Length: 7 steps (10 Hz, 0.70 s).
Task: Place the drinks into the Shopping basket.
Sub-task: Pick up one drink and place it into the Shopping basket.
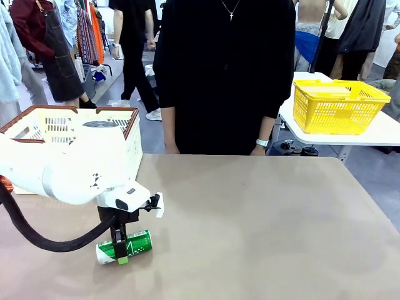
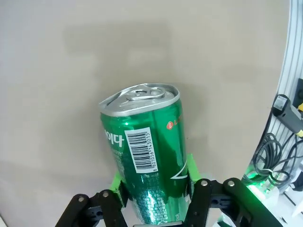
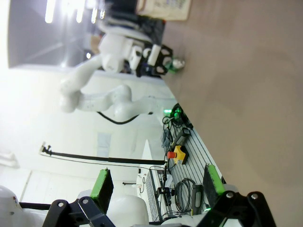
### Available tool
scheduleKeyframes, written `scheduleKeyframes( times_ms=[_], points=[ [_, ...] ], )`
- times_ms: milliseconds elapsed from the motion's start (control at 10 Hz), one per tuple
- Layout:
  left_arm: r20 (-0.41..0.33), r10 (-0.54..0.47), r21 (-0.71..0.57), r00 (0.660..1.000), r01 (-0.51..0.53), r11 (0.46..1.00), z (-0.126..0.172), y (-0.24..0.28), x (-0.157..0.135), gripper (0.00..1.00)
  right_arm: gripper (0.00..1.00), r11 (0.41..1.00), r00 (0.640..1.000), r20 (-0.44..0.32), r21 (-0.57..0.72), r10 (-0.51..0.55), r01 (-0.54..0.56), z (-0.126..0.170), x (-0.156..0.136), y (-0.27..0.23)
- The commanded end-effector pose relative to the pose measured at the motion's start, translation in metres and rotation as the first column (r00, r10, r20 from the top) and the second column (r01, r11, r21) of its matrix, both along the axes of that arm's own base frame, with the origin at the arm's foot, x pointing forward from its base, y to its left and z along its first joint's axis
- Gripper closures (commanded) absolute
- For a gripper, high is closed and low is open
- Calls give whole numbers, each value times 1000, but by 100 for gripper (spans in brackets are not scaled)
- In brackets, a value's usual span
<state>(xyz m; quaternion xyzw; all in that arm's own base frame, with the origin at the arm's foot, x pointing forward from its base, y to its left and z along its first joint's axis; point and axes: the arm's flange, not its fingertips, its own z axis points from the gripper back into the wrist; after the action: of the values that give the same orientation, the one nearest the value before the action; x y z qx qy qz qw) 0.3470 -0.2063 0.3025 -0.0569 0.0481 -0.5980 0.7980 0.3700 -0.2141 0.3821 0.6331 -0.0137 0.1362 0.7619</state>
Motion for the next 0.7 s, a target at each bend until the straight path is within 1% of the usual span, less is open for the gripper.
scheduleKeyframes(
  times_ms=[0,100,200,300,400,500,600],
  points=[
    [13,26,-30,1000,-25,999,2,12,-9,100,0,1000,1000,-18,-16,-11,10,3,-1,4],
    [18,48,-39,999,-47,998,8,14,-9,100,0,1000,1000,-18,-16,-11,10,3,-1,4],
    [20,76,-69,997,-74,995,21,19,-11,100,0,1000,1000,-18,-16,-11,10,3,-1,4],
    [2,132,-93,991,-131,987,46,29,-17,100,0,1000,1000,-18,-16,-11,10,3,-1,4],
    [-45,208,-181,977,-213,960,84,46,-29,100,0,1000,1000,-18,-16,-11,10,3,-1,4],
    [-74,303,-246,950,-312,918,128,70,-43,100,0,1000,1000,-18,-16,-11,10,3,-1,4],
    [-69,465,-217,883,-468,857,154,90,-50,100,0,1000,1000,-18,-16,-11,10,3,-1,4]
  ],
)
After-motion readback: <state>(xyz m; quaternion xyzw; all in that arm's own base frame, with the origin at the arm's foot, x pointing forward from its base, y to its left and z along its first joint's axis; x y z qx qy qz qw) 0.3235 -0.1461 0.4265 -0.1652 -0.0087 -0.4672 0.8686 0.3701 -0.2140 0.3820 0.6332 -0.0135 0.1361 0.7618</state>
